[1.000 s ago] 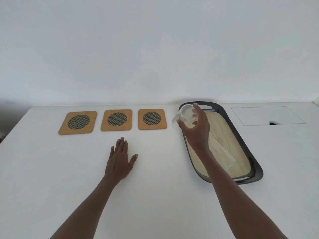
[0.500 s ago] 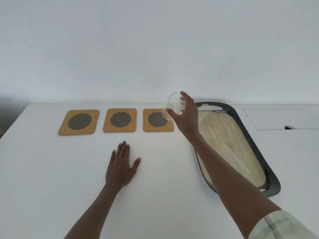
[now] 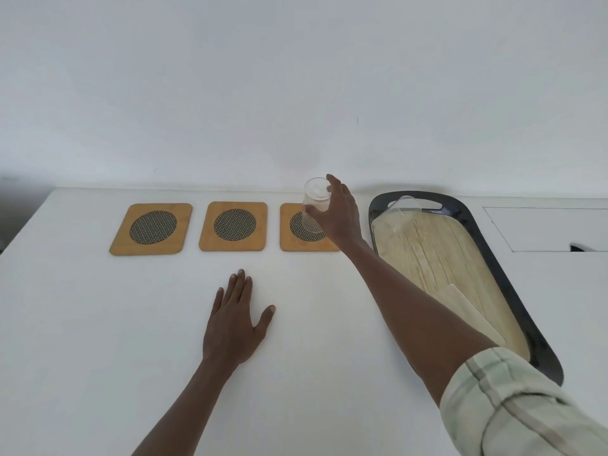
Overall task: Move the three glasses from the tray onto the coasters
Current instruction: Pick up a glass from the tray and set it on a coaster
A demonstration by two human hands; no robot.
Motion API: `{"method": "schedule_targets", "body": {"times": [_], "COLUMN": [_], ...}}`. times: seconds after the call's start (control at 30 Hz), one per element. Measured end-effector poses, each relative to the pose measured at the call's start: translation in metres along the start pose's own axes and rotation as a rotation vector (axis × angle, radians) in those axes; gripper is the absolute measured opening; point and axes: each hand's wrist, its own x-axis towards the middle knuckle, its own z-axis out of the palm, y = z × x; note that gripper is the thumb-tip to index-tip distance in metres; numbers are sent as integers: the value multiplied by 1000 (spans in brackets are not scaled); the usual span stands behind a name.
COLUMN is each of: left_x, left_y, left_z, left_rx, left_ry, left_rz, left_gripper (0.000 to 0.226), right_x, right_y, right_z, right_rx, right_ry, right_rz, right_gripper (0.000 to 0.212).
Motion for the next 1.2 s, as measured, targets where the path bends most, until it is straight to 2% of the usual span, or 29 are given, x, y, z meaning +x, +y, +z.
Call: {"method": "schedule_targets", "body": {"times": [0.8, 1.03, 1.2], "left_x": [0, 0, 0], "left_y": [0, -2, -1], "left_z": [-1, 0, 1], "left_rx": [10, 13, 17], "left_ry": [-3, -1, -8], "left_rz": [-14, -13, -7], "left_gripper": [85, 84, 85], "right_x": [4, -3, -17], "right_y": [-3, -9, -6], "right_z": [14, 9, -6], "right_rx": [-31, -5, 61], "right_ry": [-82, -104, -30], "right_rz": [25, 57, 77], "right_gripper": [85, 106, 90]}}
